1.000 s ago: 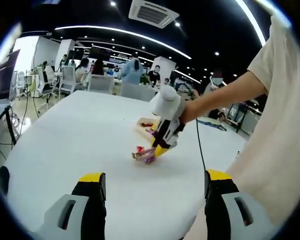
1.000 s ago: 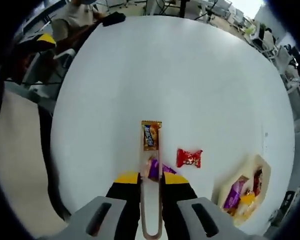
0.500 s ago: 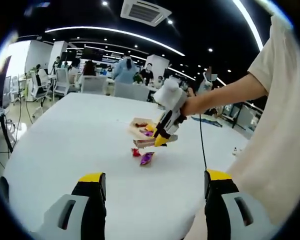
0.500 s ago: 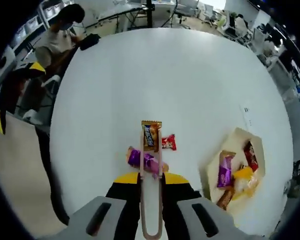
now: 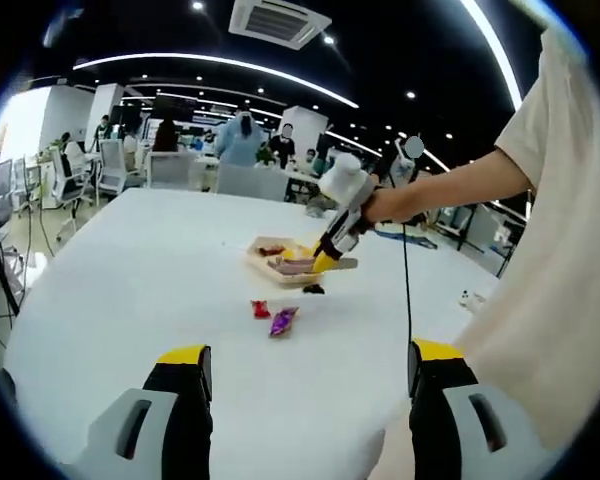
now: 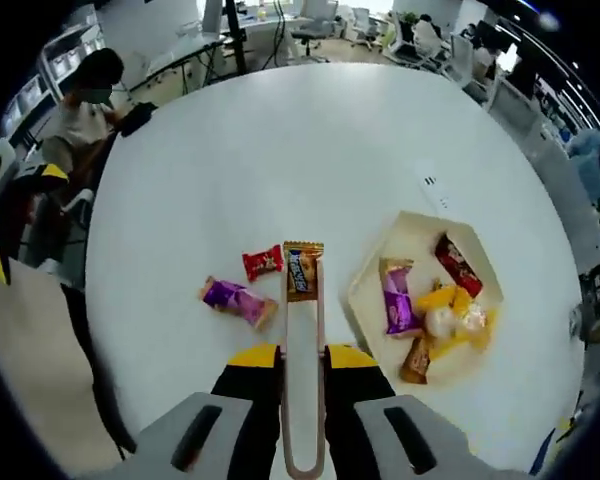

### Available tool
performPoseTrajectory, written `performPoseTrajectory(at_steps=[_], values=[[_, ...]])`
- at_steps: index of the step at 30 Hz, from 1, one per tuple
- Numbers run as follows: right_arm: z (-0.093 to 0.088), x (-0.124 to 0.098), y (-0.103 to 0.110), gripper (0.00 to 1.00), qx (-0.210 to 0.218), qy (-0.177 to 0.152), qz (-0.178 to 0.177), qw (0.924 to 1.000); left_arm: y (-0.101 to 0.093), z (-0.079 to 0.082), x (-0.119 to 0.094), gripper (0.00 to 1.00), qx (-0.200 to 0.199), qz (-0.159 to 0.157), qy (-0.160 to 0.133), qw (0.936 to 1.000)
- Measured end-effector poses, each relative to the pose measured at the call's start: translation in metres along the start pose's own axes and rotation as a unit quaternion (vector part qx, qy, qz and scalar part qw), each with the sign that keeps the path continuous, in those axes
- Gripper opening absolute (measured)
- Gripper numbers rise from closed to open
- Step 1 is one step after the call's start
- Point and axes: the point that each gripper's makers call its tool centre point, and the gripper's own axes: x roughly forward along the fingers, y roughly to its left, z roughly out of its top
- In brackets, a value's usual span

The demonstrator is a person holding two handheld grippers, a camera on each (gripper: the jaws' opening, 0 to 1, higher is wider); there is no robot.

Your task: Place the target food into the container with the food tongs after gripping and lifting it, then release it inside without dropping or visibly crushing the food.

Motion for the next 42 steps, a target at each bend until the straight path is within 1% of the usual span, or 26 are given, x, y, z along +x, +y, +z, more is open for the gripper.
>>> performPoseTrajectory(at_steps=[4,6,12,14,15,17,25,33,42], values=[[0.003,-0.006,-0.004,0.14,0.015,-0.014,-0.004,0.9998,-0.002,0.0,0.0,0.8,0.001,0.0,0.002,1.0],[0.011,-0.013,-0.007,0.14,0.028,-0.035,-0.007,0.999,-0.004,0.0,-0.001,0.8,0.002,0.001,0.002,1.0],[0.014,-0.024,-0.015,0.14,0.038,-0.049,-0.019,0.9979,-0.015,-0.004,-0.002,0.8,0.003,-0.001,0.004,1.0],[0.017,-0.028,-0.017,0.14,0.063,-0.061,-0.013,0.996,-0.017,-0.006,-0.003,0.8,0.003,0.0,0.005,1.0],[0.021,-0.031,-0.019,0.14,0.077,-0.074,-0.006,0.9943,-0.019,-0.008,-0.004,0.8,0.001,0.001,0.006,1.0],[0.02,-0.035,-0.03,0.14,0.071,-0.073,-0.018,0.9946,-0.02,-0.01,-0.005,0.8,-0.001,0.005,0.007,1.0],[0.023,-0.039,-0.056,0.14,0.07,-0.076,-0.031,0.9941,-0.019,-0.01,-0.007,0.8,-0.007,0.028,0.004,0.9996],[0.02,-0.038,-0.074,0.15,0.075,-0.076,-0.038,0.9936,-0.021,-0.001,0.002,0.8,-0.008,0.035,-0.001,0.9994],[0.011,-0.042,-0.087,0.15,0.082,-0.075,-0.047,0.9927,-0.024,0.0,0.006,0.8,-0.002,0.032,0.005,0.9995]])
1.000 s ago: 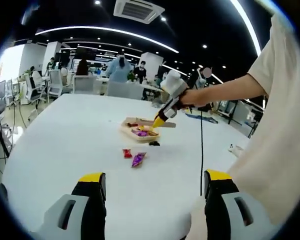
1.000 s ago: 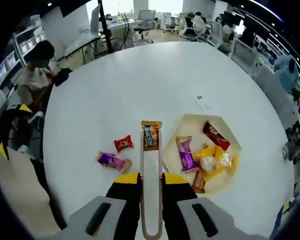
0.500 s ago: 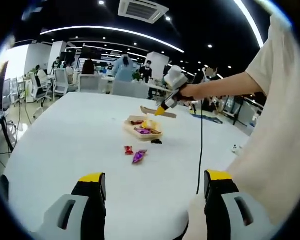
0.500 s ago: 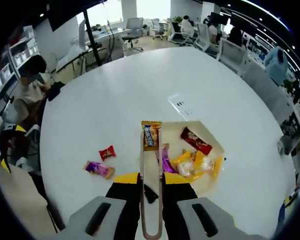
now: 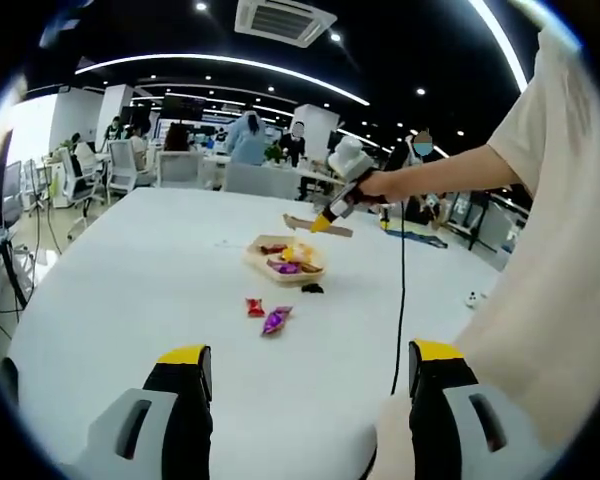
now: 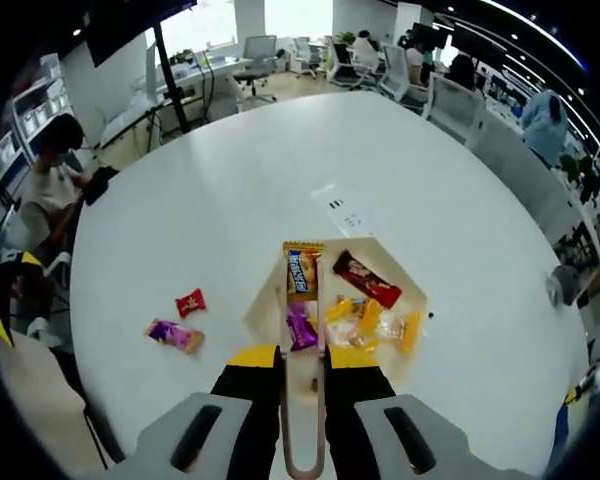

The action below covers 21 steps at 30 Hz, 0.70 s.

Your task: Place the target food into the container with the food tongs after gripping and lifting it, then release it inside without dropping or visibly crushing the food.

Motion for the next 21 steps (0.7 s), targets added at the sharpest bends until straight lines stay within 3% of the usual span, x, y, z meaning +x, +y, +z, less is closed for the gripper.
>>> performPoseTrajectory(at_steps=[21], values=[[-0.004,-0.0029,-0.0065,0.15,0.006,-0.001,-0.008,1.0,-0.0033,0.0028,0.005,0.8,0.007,-0.012,0.004,0.9999]])
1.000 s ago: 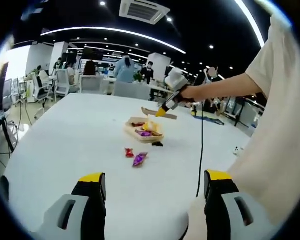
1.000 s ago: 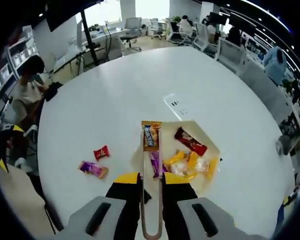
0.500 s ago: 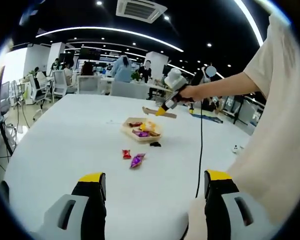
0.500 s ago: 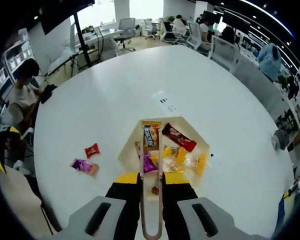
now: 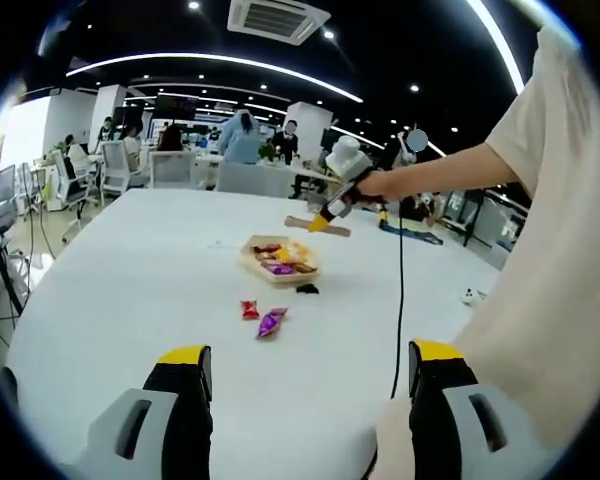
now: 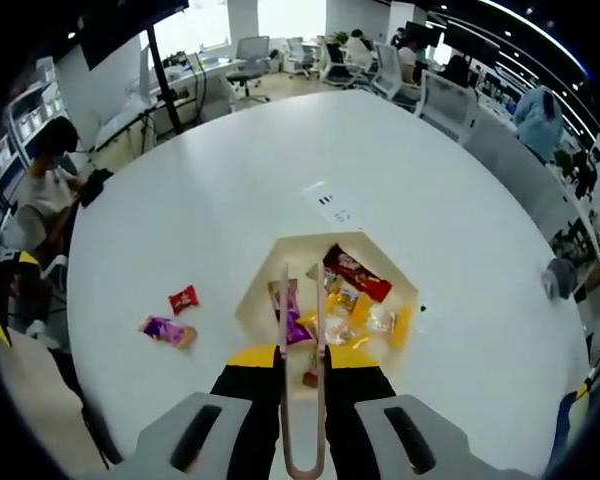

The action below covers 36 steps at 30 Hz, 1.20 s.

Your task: Place the target food into the container with the food tongs after gripping and lifting it, then release it inside without dropping or visibly crushing the food.

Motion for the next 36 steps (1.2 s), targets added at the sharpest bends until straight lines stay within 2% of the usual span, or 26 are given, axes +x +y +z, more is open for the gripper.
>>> performPoseTrajectory(at_steps=[22,30,34,36], values=[[-0.011,0.0,0.01,0.15,-0.004,0.006,0.004,1.0,-0.002,-0.004,-0.001,0.8,-0.002,-0.002,-0.002,1.0],[-0.037,0.006,0.031,0.15,-0.008,0.026,0.019,0.9994,-0.004,-0.007,-0.001,0.8,-0.004,-0.005,0.001,1.0],[-0.046,0.014,0.051,0.16,-0.032,0.041,0.031,0.9981,-0.005,-0.007,0.0,0.8,-0.004,-0.008,0.001,1.0],[-0.047,0.018,0.057,0.16,-0.058,0.051,0.033,0.9965,-0.005,-0.007,0.0,0.8,-0.003,-0.009,0.001,1.0]])
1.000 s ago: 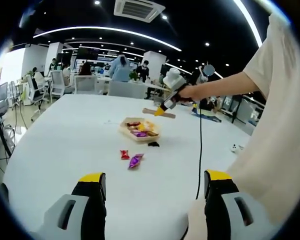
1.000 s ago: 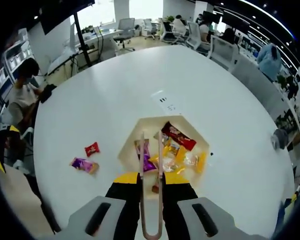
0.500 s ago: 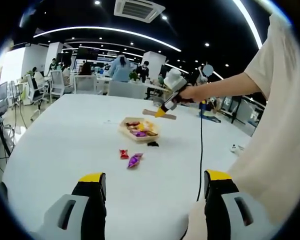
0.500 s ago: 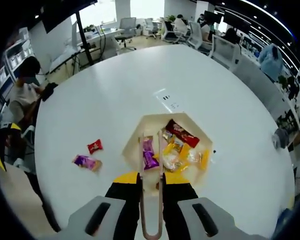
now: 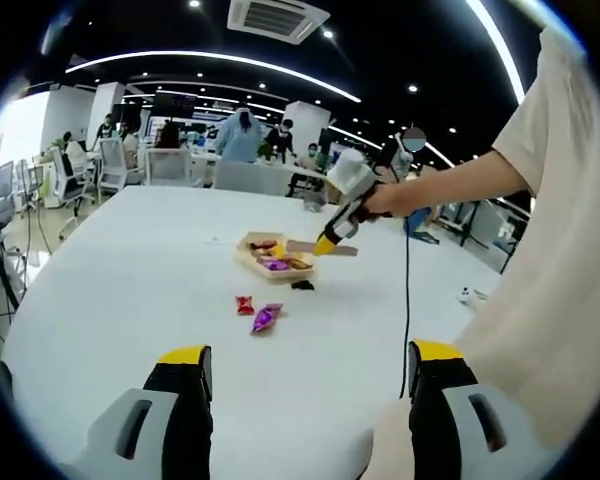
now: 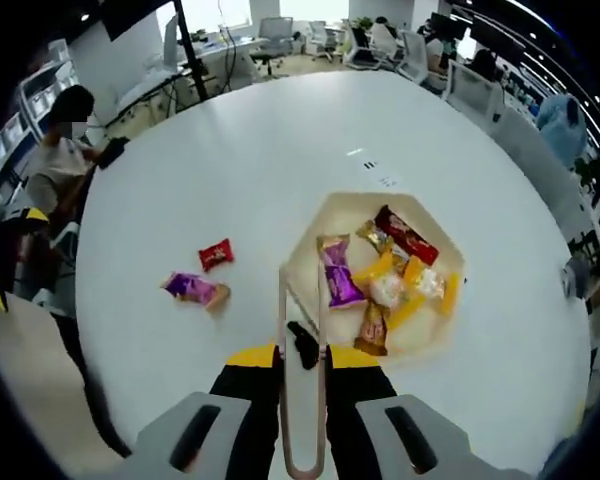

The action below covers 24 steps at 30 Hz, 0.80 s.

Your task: Place the target food into the container with the food tongs after gripping and lifting it, then release it inside without dropping or visibly crushing the food.

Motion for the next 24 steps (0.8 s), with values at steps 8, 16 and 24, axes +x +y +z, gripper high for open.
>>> performPoseTrajectory(at_steps=[8,16,24], values=[[0.012,0.013,0.03,0.16,-0.074,0.017,0.019,0.997,0.002,-0.001,-0.001,0.8,-0.002,0.001,0.001,1.0],[0.026,0.025,0.042,0.16,-0.184,0.05,0.031,0.9811,0.007,-0.003,-0.004,0.8,-0.008,0.007,-0.002,0.9999],[0.028,0.031,0.053,0.16,-0.219,0.071,0.042,0.9722,0.012,-0.006,-0.008,0.8,-0.018,0.015,-0.007,0.9997]])
